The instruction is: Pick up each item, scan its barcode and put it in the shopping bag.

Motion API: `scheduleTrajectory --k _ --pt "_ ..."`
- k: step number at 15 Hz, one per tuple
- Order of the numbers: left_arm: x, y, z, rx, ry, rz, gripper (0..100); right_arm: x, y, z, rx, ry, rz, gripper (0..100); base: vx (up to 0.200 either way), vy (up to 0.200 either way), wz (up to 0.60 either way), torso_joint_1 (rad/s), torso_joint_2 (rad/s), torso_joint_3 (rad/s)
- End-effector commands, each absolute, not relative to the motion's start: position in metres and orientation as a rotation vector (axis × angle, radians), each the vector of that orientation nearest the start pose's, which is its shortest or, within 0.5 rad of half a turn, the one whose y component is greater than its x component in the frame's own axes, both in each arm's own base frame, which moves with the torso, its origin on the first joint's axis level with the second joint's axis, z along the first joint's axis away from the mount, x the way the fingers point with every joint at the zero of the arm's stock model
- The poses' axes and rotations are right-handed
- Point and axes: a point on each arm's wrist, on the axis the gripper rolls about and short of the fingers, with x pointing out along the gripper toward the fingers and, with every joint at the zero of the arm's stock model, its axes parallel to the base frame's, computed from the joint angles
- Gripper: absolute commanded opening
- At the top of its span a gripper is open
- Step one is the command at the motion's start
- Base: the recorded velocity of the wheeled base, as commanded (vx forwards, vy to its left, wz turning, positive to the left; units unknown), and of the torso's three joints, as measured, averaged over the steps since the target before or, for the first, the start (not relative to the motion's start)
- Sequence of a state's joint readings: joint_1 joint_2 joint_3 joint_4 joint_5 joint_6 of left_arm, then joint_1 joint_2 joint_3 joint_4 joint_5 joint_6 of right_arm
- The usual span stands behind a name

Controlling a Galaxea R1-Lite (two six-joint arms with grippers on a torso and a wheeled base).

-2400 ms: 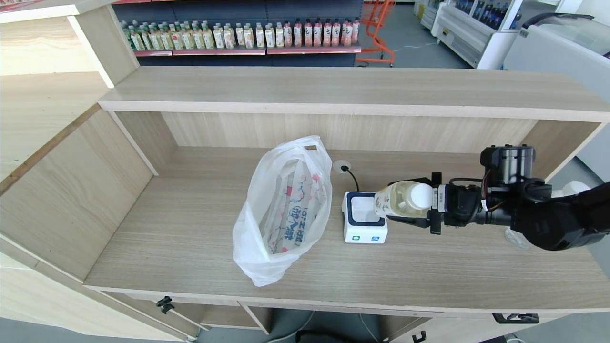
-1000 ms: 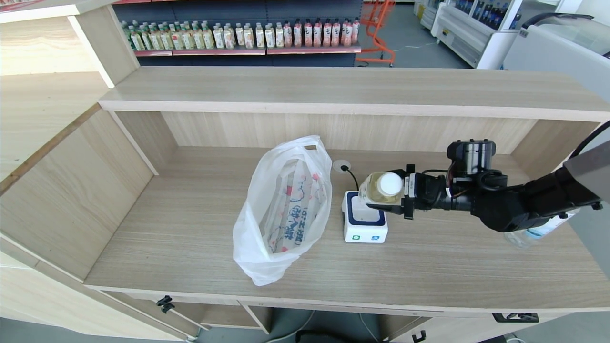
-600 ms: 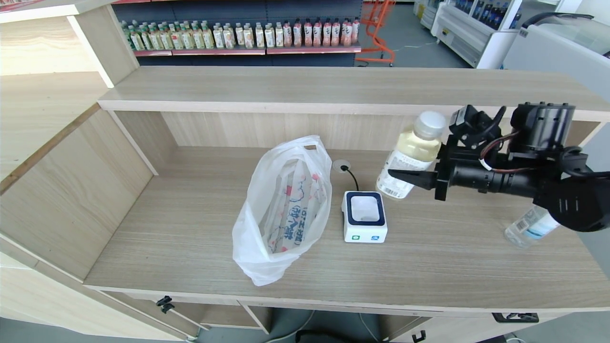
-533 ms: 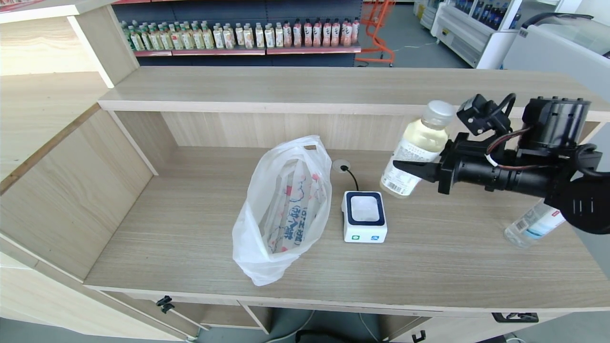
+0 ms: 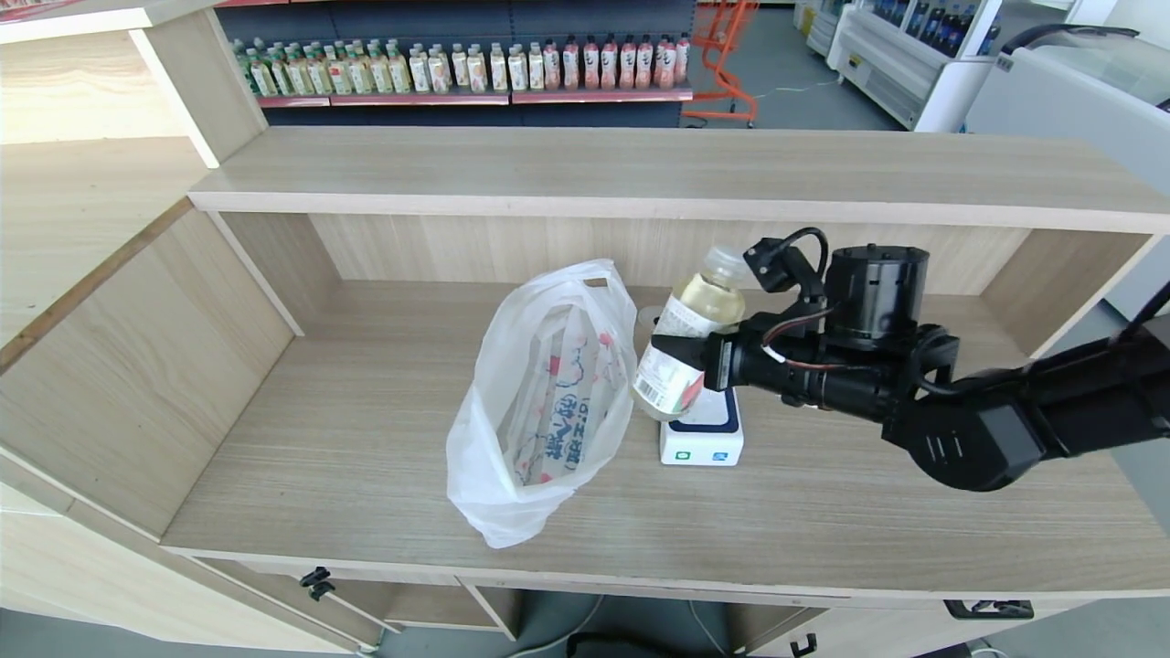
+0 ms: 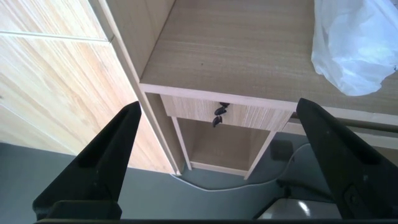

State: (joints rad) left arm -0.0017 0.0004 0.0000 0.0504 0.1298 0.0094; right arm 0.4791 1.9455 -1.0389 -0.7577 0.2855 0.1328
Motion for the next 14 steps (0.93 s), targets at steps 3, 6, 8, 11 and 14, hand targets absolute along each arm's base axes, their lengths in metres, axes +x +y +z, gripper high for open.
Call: scheduleTrajectory --k 3,6,8,11,14 --pt "-0.023 0.003 0.07 0.013 0.051 0.129 100 0.356 0.236 0.129 0.101 0.226 0.84 0 0.0 0.0 0.0 0.0 0.0 0.0" --pt "-0.023 0.003 0.07 0.013 0.053 0.129 100 0.368 0.259 0.112 0.008 0.165 0.879 0 0.0 0.0 0.0 0.0 0.0 0.0" --pt "-0.023 0.003 0.07 0.013 0.053 0.129 100 0.371 0.267 0.102 -0.082 0.128 0.899 0 0.0 0.0 0.0 0.0 0.0 0.0" --pt "-0.023 0.003 0.07 0.013 0.053 0.129 100 0.379 0.286 0.092 -0.109 0.058 0.926 0 0.0 0.0 0.0 0.0 0.0 0.0" --pt "-0.023 0.003 0.07 0.013 0.053 0.129 100 0.384 0.298 0.08 -0.169 0.027 0.941 0 0.0 0.0 0.0 0.0 0.0 0.0"
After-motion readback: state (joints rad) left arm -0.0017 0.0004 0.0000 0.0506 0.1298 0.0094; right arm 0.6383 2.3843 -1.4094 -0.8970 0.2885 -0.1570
